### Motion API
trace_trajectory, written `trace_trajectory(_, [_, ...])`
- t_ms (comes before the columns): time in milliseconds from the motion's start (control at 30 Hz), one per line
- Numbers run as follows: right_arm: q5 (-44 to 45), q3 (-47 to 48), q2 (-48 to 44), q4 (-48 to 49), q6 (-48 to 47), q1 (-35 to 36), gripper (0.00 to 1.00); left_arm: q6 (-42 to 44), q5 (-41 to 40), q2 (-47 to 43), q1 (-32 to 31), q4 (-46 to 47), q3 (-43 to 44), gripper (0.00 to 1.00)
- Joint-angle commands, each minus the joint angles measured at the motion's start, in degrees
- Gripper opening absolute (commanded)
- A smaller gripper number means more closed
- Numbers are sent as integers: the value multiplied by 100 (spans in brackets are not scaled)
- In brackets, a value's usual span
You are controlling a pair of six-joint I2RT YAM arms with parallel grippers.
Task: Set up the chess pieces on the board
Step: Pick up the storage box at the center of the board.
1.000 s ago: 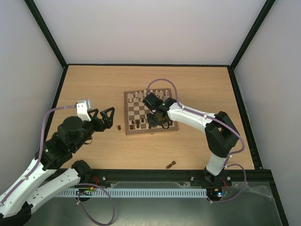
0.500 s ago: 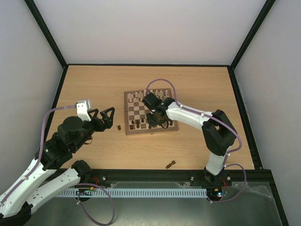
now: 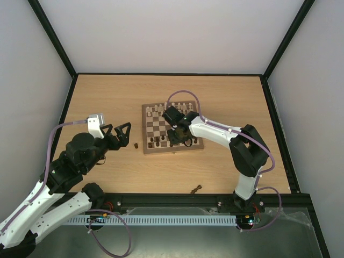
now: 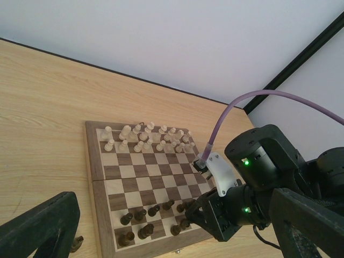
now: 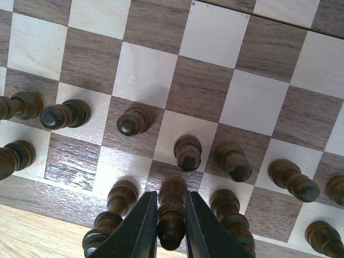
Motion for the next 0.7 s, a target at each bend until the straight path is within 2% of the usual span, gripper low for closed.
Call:
trace_trajectory(0, [17,152,38,-116,-46,-37,16,-34,-93,-26,12,76,-65,99])
trace_trajectory(167, [-1,153,-22,-142,-37,-40,27,-44,-85,-7,12,94,-75,99])
trace_trajectory(667, [195,184,-519,-293,-20,-37,33,-60,-41,71,12,156,-57,99])
